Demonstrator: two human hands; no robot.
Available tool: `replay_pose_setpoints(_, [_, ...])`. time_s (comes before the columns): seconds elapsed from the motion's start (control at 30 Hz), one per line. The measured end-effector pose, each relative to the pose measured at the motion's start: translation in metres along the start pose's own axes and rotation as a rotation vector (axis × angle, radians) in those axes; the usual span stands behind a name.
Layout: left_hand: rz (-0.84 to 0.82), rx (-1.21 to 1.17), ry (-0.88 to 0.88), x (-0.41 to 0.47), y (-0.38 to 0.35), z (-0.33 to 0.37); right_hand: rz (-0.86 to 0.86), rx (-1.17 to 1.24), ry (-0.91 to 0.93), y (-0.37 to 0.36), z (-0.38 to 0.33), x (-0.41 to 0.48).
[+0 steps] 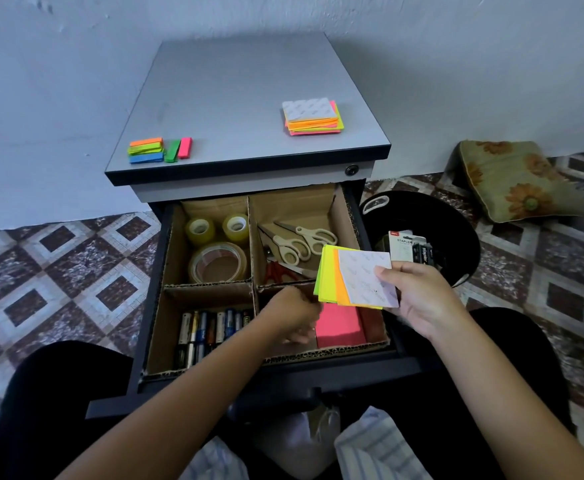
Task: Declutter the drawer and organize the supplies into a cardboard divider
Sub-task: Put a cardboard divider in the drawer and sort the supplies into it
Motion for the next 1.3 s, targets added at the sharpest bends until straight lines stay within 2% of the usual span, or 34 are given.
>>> replay_pose_setpoints(0.13, [-0.198, -0.659, 0.009, -0.026, 0.004, 0.013, -0.051, -0.046, -0.007, -0.003, 0.004, 0.000])
replay_pose_setpoints(0.2, [-0.263, -0.784, -0.013, -0.035, 0.009, 0.015, -0.071, -0.065, -0.005, -0.007, 0.005, 0.002])
replay_pose_setpoints(0.4, [-0.083, -0.580, -0.096, -0.038, 0.025, 0.007, -0.064, -0.212, 0.023, -0.015, 0.005, 0.003])
replay_pose_setpoints(0.53, [0.011, -0.569, -0.105, -0.037, 0.028, 0.001, -0.023, -0.265, 0.022, -0.011, 0.004, 0.002])
replay_pose_setpoints(0.67, [-0.032, -0.540, -0.011, -0.037, 0.025, -0.010, 0.041, -0.183, 0.045, 0.001, -0.001, 0.004])
replay_pose_setpoints(0.8, [-0.065, -0.387, 0.050, -0.036, 0.017, -0.013, 0.075, -0.101, 0.051, 0.007, -0.008, 0.004])
replay_pose_setpoints(1.13, [-0.037, -0.067, 0.048, -0.021, 0.013, -0.009, 0.070, -0.053, 0.046, 0.006, -0.010, 0.002])
replay_pose_setpoints(1.3, [-0.021, -0.039, 0.060, -0.010, 0.005, -0.008, 0.082, -0.057, 0.041, 0.007, -0.010, 0.003])
Point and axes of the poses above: each hand's wrist, its own x-axis towards the middle knuckle, its own y-axis out of the back of the hand, z = x × y, the point moved 6 cm from there along x, towards the middle knuckle, and after that the axes turned 12 degrees about -x, right-handed, at the moved point
